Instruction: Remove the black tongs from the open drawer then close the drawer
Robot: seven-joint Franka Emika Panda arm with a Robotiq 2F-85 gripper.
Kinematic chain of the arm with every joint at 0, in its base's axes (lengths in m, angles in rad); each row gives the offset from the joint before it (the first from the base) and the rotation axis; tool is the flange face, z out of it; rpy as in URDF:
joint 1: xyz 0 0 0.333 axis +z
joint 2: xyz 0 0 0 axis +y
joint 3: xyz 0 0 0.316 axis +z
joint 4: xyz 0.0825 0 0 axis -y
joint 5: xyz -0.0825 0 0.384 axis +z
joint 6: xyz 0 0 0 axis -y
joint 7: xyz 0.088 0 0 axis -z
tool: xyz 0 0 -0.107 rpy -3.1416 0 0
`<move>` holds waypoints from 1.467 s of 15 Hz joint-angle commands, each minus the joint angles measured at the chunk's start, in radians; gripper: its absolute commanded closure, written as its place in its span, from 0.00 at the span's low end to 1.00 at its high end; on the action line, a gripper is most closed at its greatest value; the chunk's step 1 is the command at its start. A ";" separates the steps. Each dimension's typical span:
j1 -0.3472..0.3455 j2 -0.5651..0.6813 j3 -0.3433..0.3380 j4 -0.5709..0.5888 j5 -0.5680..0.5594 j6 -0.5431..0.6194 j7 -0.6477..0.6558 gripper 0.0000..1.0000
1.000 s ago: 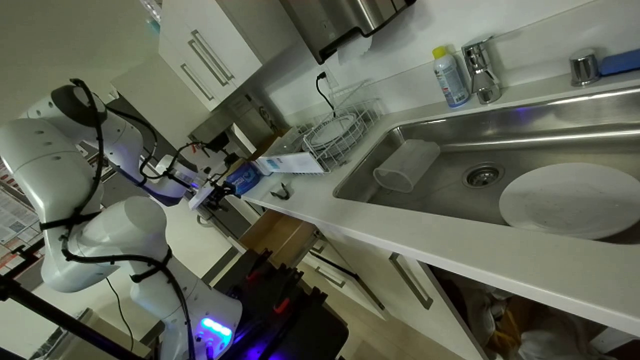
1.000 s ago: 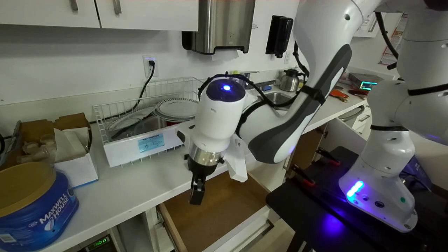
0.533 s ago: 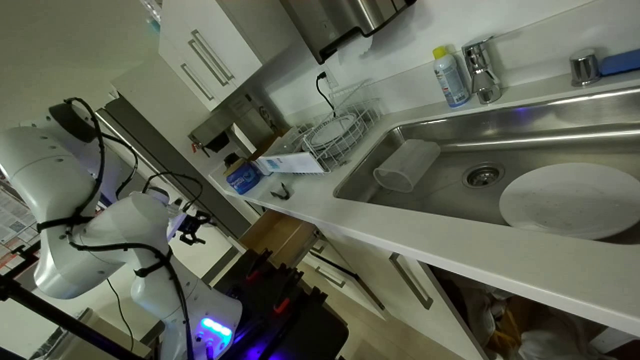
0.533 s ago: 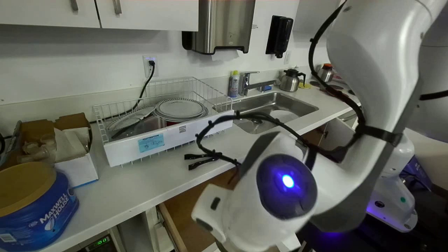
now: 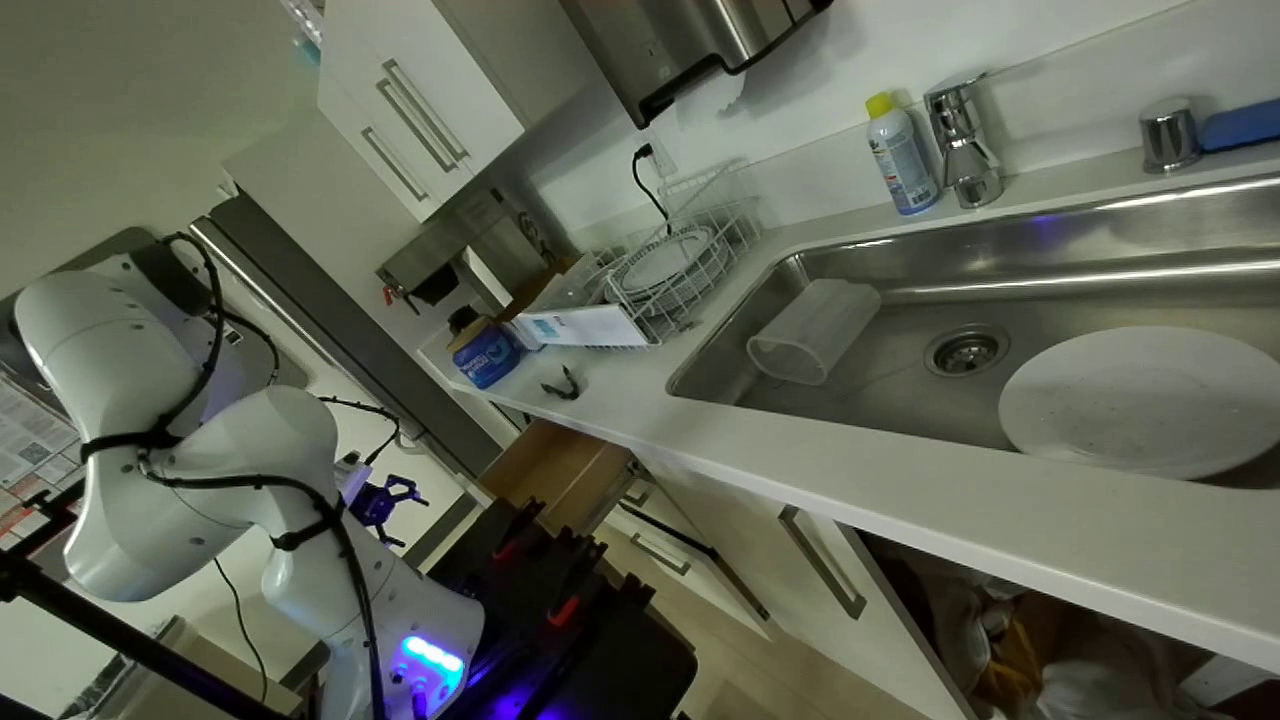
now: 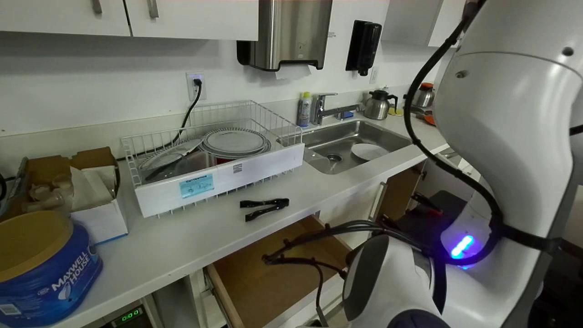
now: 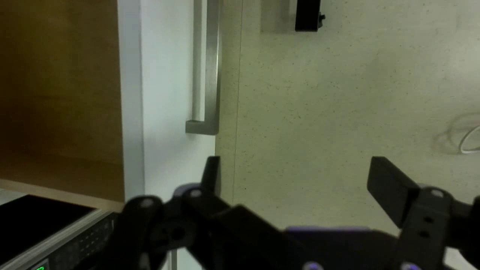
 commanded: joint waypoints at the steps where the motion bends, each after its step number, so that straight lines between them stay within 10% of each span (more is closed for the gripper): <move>1: 0.017 0.002 -0.017 0.000 0.014 0.004 -0.023 0.00; 18: 0.165 0.161 0.000 0.109 -0.277 -0.256 -0.353 0.00; 19: 0.172 0.162 -0.006 0.114 -0.320 -0.277 -0.360 0.25; 22: 0.134 0.167 0.028 0.109 -0.357 -0.295 -0.335 0.42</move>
